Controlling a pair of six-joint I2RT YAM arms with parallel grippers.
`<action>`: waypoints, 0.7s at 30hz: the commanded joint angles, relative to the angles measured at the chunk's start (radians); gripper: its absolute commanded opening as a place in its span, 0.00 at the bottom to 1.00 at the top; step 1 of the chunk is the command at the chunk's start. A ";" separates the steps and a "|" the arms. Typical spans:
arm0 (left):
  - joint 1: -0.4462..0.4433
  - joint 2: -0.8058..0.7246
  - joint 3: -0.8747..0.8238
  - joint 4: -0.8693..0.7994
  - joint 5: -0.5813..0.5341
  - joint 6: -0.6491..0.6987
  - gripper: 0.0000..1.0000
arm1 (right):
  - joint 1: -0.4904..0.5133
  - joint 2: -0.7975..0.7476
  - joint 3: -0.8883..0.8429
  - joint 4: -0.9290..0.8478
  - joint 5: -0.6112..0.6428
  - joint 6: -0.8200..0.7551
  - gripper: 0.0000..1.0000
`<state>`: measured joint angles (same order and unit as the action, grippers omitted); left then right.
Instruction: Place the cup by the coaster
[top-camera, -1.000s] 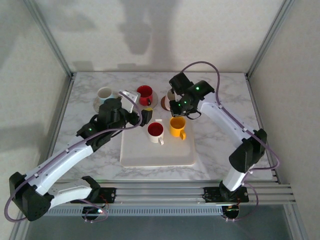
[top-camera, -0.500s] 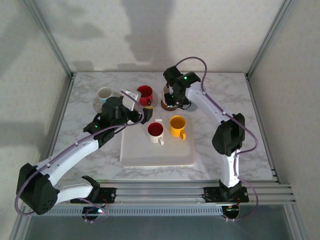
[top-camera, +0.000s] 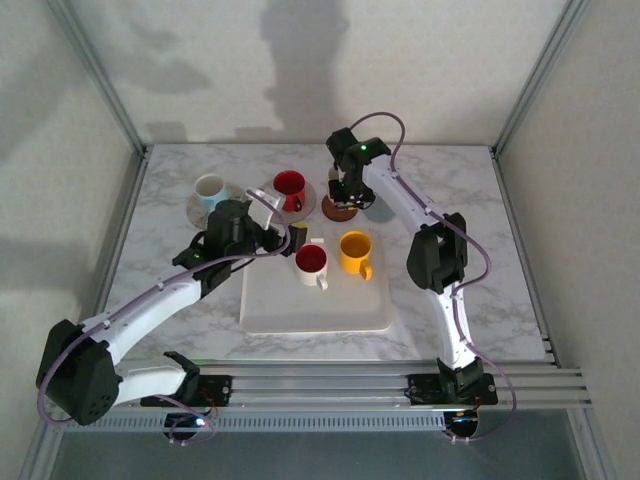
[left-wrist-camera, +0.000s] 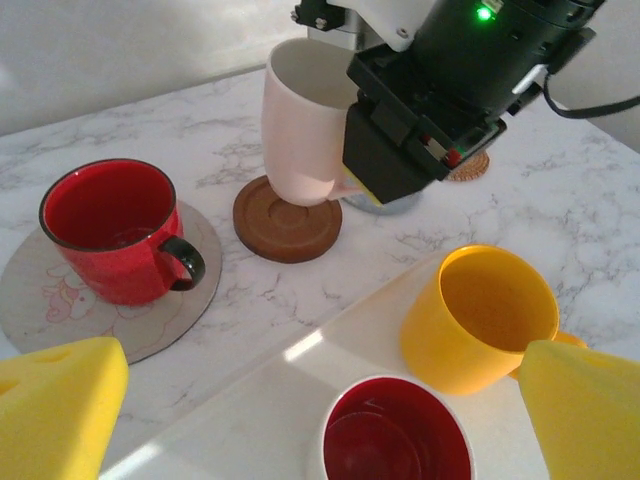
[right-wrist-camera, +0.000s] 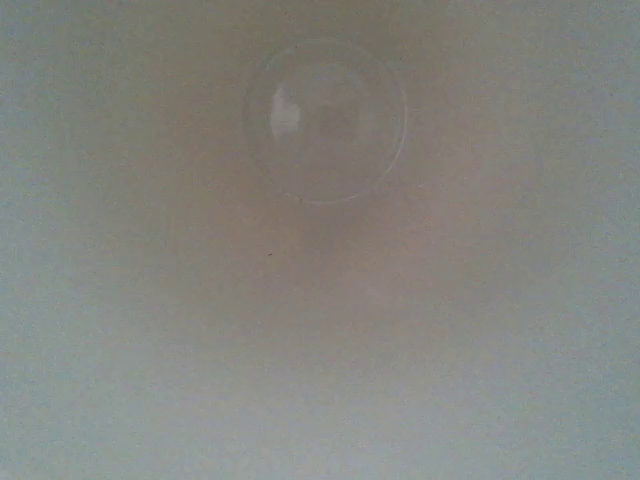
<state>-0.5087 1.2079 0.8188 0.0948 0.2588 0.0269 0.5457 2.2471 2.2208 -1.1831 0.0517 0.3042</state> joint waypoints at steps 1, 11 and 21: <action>0.007 0.004 -0.008 0.052 0.023 0.017 1.00 | -0.017 0.020 0.055 0.005 -0.004 -0.019 0.00; 0.007 0.039 -0.003 0.057 0.043 0.032 1.00 | -0.033 0.116 0.135 -0.004 -0.046 -0.029 0.00; 0.009 0.075 0.027 0.050 0.054 0.044 1.00 | -0.041 0.171 0.172 -0.020 -0.041 -0.046 0.00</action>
<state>-0.5087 1.2694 0.8165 0.1314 0.2928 0.0532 0.5117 2.4187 2.3440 -1.1980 0.0219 0.2760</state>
